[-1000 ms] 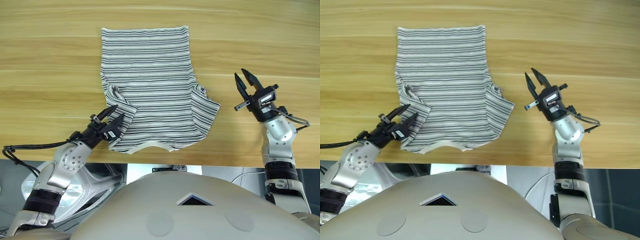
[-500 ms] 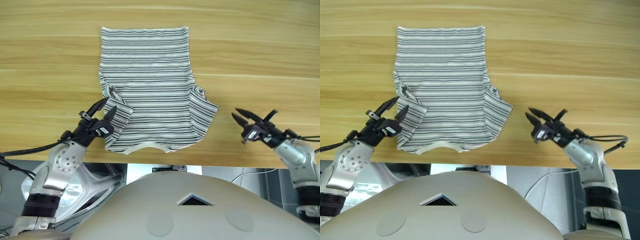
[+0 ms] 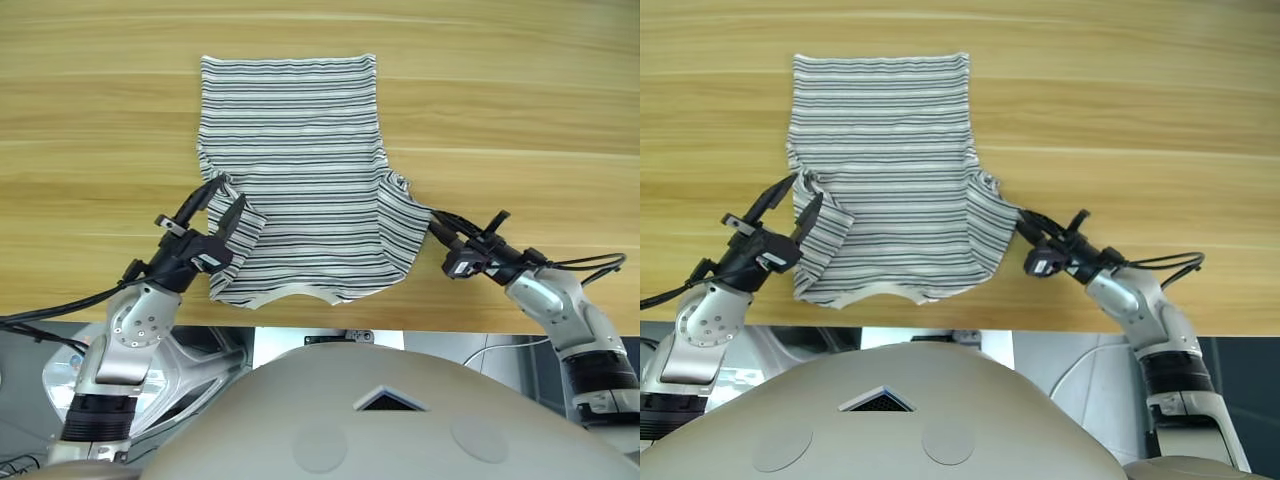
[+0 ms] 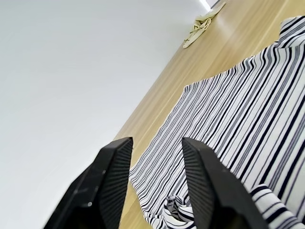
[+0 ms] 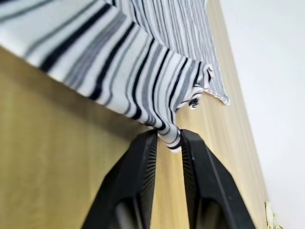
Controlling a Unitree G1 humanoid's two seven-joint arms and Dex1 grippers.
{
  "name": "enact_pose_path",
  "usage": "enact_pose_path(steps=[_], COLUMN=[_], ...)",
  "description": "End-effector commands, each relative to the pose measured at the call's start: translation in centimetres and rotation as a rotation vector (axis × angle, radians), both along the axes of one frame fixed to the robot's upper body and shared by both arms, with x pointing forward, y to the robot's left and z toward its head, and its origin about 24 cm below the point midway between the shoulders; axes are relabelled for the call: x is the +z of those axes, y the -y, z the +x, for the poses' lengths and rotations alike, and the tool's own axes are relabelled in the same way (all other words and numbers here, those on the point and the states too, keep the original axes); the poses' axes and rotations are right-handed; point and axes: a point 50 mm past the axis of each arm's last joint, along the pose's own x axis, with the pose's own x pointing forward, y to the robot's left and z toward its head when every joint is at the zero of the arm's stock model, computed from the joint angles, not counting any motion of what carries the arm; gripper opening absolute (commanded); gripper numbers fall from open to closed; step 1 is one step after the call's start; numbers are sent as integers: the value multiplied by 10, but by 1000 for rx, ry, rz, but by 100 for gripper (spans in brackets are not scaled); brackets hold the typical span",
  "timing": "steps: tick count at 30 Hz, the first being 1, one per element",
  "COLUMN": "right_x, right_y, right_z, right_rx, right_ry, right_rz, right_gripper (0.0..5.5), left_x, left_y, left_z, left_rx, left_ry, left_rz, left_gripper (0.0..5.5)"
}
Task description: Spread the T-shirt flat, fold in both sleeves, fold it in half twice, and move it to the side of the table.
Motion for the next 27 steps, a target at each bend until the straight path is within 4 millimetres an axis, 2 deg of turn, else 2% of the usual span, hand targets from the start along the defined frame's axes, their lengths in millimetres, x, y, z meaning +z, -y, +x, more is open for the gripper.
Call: enact_pose_path(steps=[1,6,10,18,21,24,27], right_x=[-18,-17,-18,-19,-17,-13,-11], right_y=[12,13,6,4,16,28,31], right_z=[-7,-2,-6,-11,-17,-28,-33], right_rx=[-41,-35,8,35,1,-33,-30], right_ry=[-96,-84,-101,-118,-129,-161,-186], right_rz=[-73,-69,-53,-80,-107,-101,-115], right_gripper=[88,88,38,38,38,90,141], left_x=[-3,-3,-3,-6,-7,-7,-8], left_y=[2,4,5,7,8,8,8], left_z=[-1,-1,-1,-2,-2,-3,-3], left_rx=[-5,-1,-3,-16,-19,-13,-6], left_ry=[-16,-15,-16,-28,-31,-34,-35], left_rz=[2,-8,-13,-16,-17,-24,-29], left_gripper=[191,191,193,193,193,193,193])
